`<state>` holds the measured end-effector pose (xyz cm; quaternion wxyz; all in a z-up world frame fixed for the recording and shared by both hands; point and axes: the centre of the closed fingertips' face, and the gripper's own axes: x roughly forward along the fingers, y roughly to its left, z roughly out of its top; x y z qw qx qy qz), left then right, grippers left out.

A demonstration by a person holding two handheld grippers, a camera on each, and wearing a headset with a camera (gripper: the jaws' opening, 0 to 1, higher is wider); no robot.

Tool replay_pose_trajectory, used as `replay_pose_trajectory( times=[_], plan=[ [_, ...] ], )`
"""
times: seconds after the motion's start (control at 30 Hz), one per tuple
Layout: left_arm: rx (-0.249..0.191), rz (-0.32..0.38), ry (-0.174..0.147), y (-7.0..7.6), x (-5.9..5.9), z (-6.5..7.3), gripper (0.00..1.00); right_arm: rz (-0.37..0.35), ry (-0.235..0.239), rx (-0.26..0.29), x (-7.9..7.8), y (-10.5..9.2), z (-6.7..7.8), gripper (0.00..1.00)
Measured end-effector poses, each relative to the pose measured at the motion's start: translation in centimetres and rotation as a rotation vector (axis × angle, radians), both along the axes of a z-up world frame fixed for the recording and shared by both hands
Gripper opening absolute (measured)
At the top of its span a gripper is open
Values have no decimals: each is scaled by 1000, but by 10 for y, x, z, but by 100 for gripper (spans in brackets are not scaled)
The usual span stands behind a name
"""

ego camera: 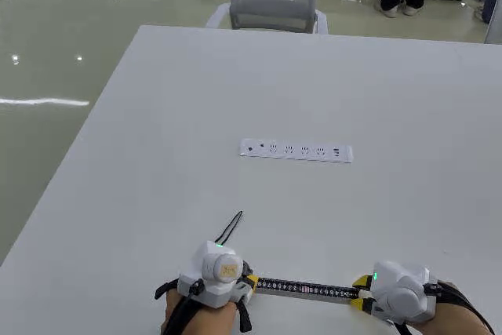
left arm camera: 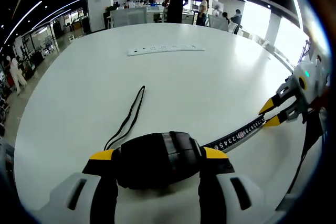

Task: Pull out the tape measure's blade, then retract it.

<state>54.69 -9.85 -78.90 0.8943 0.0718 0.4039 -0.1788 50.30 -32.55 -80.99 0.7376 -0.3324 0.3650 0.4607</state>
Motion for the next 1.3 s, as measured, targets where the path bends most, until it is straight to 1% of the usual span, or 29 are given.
replay_pose_trajectory(
  times=[0.77, 1.1, 1.3],
  plan=[
    [1, 0, 3, 0, 0, -1, 59, 10, 2, 5, 2, 9, -1, 13],
    [1, -1, 11, 0, 0, -1, 59, 19, 3, 6, 3, 15, 0, 13],
    [0, -1, 9, 0, 0, -1, 59, 21, 4, 6, 4, 17, -1, 13]
  ],
)
